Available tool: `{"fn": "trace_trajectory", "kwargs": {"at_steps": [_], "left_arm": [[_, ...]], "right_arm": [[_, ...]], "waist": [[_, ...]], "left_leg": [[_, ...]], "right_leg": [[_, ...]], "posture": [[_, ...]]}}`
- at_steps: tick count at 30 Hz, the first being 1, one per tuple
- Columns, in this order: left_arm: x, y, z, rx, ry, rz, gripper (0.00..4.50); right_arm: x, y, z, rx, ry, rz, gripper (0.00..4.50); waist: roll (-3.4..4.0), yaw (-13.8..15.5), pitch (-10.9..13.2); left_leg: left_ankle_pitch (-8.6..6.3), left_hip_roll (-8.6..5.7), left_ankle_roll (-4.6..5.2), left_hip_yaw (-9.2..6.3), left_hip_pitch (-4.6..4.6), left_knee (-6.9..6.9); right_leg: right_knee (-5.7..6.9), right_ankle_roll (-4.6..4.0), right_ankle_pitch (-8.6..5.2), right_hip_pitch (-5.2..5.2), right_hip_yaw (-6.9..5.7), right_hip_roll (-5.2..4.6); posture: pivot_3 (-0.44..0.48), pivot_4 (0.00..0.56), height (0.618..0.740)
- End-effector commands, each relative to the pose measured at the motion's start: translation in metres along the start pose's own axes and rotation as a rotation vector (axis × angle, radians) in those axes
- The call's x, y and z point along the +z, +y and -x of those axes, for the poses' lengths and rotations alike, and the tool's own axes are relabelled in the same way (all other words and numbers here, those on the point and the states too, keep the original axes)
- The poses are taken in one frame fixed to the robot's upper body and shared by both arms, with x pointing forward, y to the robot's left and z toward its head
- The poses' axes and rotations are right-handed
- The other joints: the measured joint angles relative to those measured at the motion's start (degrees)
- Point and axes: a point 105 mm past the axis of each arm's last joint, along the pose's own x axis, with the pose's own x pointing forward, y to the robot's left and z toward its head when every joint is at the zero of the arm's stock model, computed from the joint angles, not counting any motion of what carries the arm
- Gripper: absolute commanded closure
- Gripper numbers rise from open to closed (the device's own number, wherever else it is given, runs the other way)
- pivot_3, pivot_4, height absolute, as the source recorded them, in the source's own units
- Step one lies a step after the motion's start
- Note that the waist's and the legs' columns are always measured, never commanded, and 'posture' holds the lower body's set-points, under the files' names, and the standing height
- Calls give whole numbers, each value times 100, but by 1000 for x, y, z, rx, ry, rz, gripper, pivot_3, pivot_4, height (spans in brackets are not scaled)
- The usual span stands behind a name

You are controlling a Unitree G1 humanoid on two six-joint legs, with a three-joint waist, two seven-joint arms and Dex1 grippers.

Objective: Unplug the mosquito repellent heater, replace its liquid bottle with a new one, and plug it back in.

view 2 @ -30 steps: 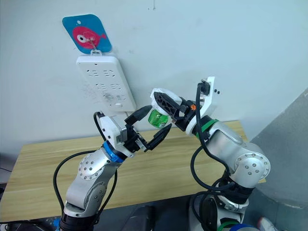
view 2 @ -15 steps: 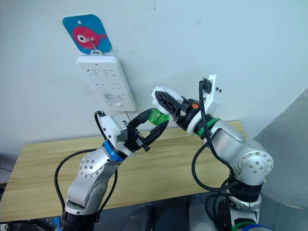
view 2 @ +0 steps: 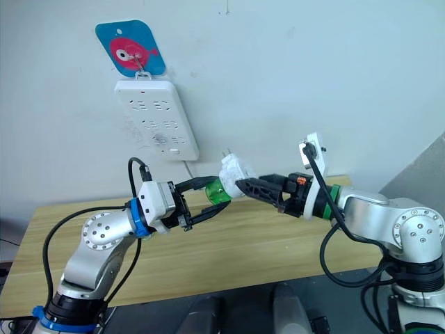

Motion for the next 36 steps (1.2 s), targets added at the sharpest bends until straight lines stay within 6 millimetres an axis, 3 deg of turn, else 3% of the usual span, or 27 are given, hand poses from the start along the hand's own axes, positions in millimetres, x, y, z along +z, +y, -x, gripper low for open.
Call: {"fn": "trace_trajectory", "kwargs": {"at_steps": [1, 15, 21, 25, 30, 35, 36], "left_arm": [[9, -2, 3, -127, 2, -96, 2241], [18, -10, -2, -251, -29, -150, 2241], [23, -10, -5, -284, -51, -131, 2241], [31, -20, -1, -421, -53, 2, 2241], [43, -10, 5, -535, -1, 348, 2241], [38, -4, 6, -525, 13, 346, 2241], [36, -1, 5, -498, 12, 322, 1891]], "right_arm": [[-7, 13, 0, 113, 76, -17, 0], [-12, 25, -14, 236, 86, -70, 0], [-16, 28, -13, 270, 101, -75, 1431], [-17, 29, -10, 293, 111, -77, 1481], [-23, 32, -2, 344, 135, -91, 1481], [-25, 33, 0, 363, 122, -105, 1482], [-24, 32, 0, 356, 108, -110, 1482]], "waist": [[0, 0, 0], [-1, 35, 1], [-1, 37, 1], [-4, 35, 2], [-7, 25, 5], [-7, 24, 5], [-7, 24, 5]], "left_leg": [[0, 0, 0, 0, 0, 0], [0, 0, 1, -13, -6, 0], [0, -1, 1, -13, -6, 0], [0, 0, 1, -14, -6, 0], [0, -2, 1, -20, -8, 4], [0, -1, 1, -20, -7, 3], [0, -1, 1, -18, -6, 3]], "right_leg": [[0, 0, 0, 0, -1, 0], [-3, 1, 0, -2, -5, 0], [-3, 1, 0, -2, -6, 0], [-1, 1, 0, -3, -7, 1], [2, 4, -1, -1, -14, 1], [1, 5, -2, -1, -15, 2], [1, 4, -2, -2, -13, 2]], "posture": [[-81, 230, 740], [-70, 231, 740], [-69, 230, 740], [-68, 230, 740], [-70, 228, 740], [-81, 223, 740], [-81, 221, 740]]}}
